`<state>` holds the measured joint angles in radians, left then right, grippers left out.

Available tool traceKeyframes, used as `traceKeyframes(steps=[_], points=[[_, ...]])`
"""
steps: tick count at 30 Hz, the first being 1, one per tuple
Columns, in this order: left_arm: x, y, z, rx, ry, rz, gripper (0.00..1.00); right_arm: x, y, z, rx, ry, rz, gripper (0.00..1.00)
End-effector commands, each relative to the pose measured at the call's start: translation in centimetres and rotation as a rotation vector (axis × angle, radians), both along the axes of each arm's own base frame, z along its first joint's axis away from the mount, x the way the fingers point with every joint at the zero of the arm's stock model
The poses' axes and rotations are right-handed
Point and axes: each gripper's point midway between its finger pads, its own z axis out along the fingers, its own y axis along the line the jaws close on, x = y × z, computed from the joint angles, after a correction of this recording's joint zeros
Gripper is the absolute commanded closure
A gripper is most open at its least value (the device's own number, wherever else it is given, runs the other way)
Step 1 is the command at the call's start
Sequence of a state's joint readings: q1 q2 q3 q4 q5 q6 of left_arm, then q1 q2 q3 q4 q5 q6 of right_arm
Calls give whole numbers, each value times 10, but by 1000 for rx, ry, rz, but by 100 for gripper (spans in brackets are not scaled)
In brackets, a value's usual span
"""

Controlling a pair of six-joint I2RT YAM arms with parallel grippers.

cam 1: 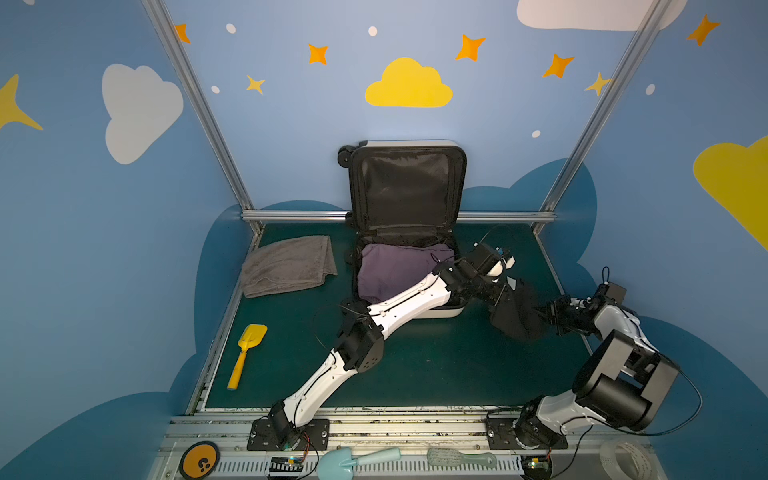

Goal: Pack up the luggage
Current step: 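Lift the black T-shirt with both grippers and carry it over the suitcase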

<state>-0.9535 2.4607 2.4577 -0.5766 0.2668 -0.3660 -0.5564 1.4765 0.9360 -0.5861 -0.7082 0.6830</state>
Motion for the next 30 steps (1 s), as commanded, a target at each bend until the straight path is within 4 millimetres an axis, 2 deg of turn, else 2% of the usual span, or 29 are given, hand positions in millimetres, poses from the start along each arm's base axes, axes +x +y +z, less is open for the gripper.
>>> traceKeyframes(steps=[1,5,10,17,23,30], points=[[16,20,35,-19,-71,-3,97,18,13,36,5,-92,26,100],[35,42,52,-28,-101,37,97,35,33,58,-9,-127,61,100],[61,77,71,-35,-121,94,97,61,67,80,-30,-156,124,100],[93,145,81,-47,-137,204,97,98,126,91,-66,-165,224,100],[114,217,68,-63,-107,327,97,123,185,85,-89,-160,314,100],[120,278,29,-38,-35,432,97,138,251,60,-107,-131,414,100]])
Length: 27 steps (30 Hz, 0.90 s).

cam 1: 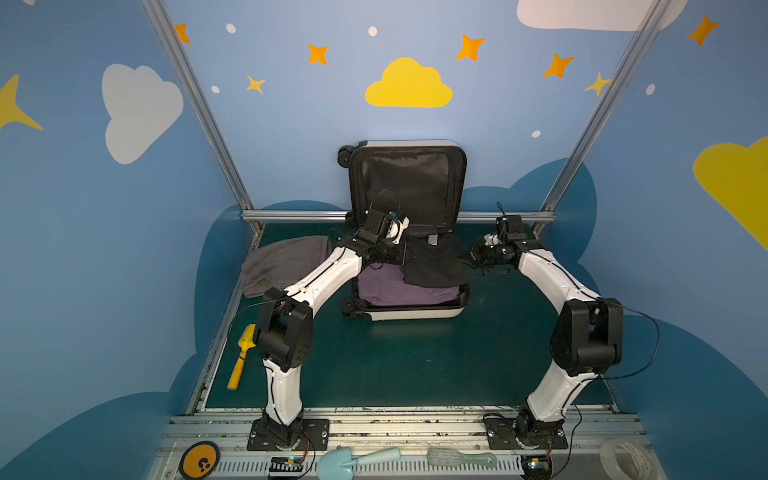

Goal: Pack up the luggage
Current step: 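Lift the black T-shirt with both grippers and carry it over the suitcase, then lower the black T-shirt onto the purple trousers and open both grippers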

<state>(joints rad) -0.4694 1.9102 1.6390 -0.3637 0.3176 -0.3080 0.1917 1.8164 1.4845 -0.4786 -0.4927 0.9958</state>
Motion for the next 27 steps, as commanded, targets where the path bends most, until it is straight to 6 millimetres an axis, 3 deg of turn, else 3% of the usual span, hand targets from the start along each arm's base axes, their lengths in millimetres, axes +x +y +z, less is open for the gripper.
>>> traceKeyframes(steps=[1,6,11,23,25,27], points=[[6,15,14,-51,-54,34,97,11,19,-4,-23,-12,2,100],[4,43,-18,-29,-1,89,97,9,42,-31,-45,26,39,100],[5,62,-39,-20,37,130,97,1,48,-48,-59,48,46,100],[8,87,-58,12,76,185,97,-11,39,-51,-115,50,50,98],[8,88,-59,19,83,184,83,-12,36,-50,-124,50,60,84],[8,89,-58,21,83,185,56,-12,33,-44,-136,35,70,74]])
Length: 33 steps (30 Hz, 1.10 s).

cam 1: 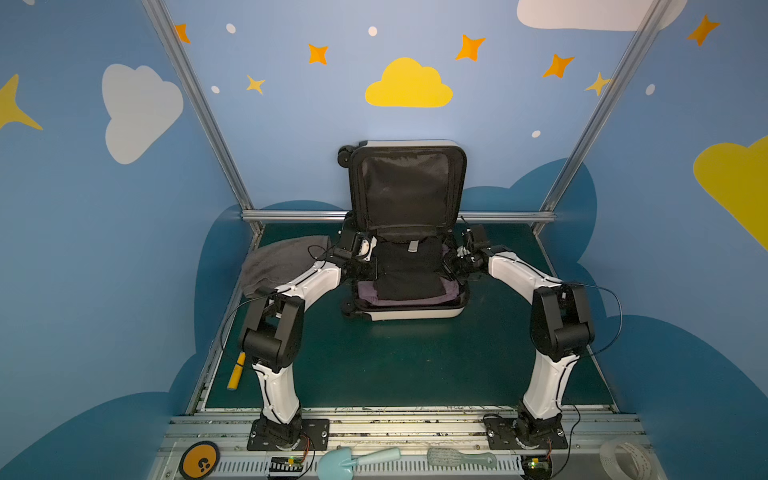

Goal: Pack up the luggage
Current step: 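Lower the black T-shirt onto the purple trousers and open both grippers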

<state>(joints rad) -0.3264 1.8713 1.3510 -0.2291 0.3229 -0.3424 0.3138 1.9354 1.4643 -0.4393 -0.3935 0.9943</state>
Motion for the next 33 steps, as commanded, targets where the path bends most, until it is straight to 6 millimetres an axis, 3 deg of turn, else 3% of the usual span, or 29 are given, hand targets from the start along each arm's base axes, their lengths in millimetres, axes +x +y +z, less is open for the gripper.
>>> traceKeyframes(steps=[1,4,7,11,16,20,23,29,33], points=[[6,11,22,1,-48,24,46,-2,-12,25,-42,-52,14,69],[7,16,35,13,-69,34,24,-3,-18,40,-66,-89,34,62],[7,19,57,2,-108,43,13,-5,-20,59,-86,-133,67,62],[4,11,88,-57,-143,26,6,-7,-9,76,-48,-171,144,67],[4,-11,101,-165,-131,-6,2,-5,10,74,24,-167,209,80],[9,-33,90,-242,-90,-24,2,-2,25,56,89,-132,226,81],[10,-45,67,-243,-57,-38,2,1,28,32,116,-86,217,81],[10,-38,14,-193,2,4,2,1,22,-8,94,-21,206,80],[10,-33,-5,-156,16,18,2,1,19,-14,91,-10,207,77]])
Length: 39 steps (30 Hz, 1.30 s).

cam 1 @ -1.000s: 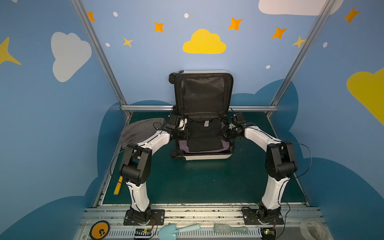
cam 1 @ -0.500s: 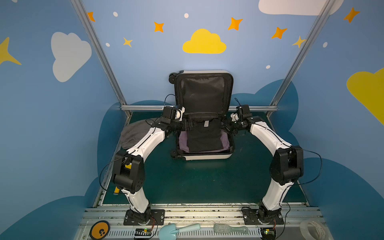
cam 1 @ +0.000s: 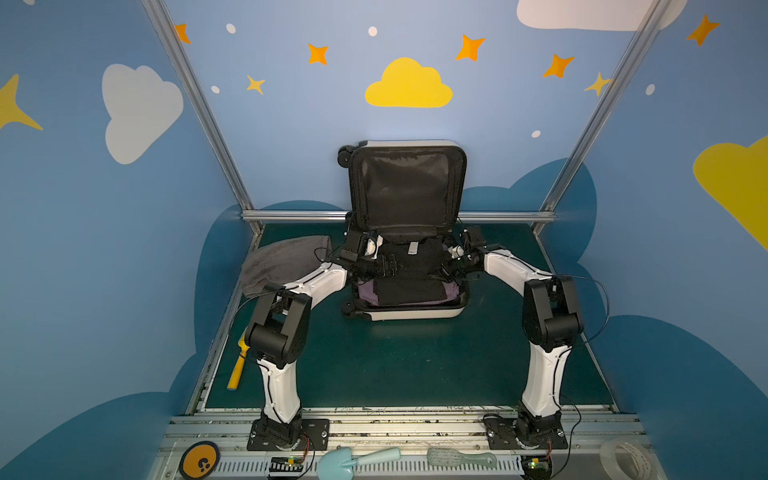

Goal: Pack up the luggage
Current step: 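Lower the black T-shirt onto the purple trousers and open both grippers, then move the left gripper to the grey towel while the right withdraws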

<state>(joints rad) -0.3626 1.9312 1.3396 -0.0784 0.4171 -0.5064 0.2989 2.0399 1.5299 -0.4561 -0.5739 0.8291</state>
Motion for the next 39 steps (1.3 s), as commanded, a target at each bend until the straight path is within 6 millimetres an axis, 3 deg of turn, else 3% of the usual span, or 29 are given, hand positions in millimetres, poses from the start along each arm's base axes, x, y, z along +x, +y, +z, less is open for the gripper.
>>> traceKeyframes(steps=[1,3,6,12,16,20,24,30,34,39], points=[[8,4,-2,19,-33,16,2,3,-2,1,11,-9,7,76],[10,5,3,32,-52,5,1,4,-3,8,17,-19,11,71],[13,5,28,39,-103,-6,1,7,-3,31,24,-69,28,60],[15,18,100,51,-230,-3,0,3,-10,87,-21,-195,75,28],[12,45,134,65,-301,54,0,-2,-23,113,-112,-260,80,17],[9,84,145,107,-330,141,0,-9,-34,135,-170,-342,83,15],[4,129,135,156,-302,241,0,-17,-53,149,-247,-415,42,15],[4,195,93,309,-175,387,0,-24,-68,169,-274,-651,4,13],[7,216,63,409,-86,409,0,-33,-73,176,-256,-684,-55,13],[17,229,25,516,20,412,0,-48,-44,174,-135,-644,42,12]])
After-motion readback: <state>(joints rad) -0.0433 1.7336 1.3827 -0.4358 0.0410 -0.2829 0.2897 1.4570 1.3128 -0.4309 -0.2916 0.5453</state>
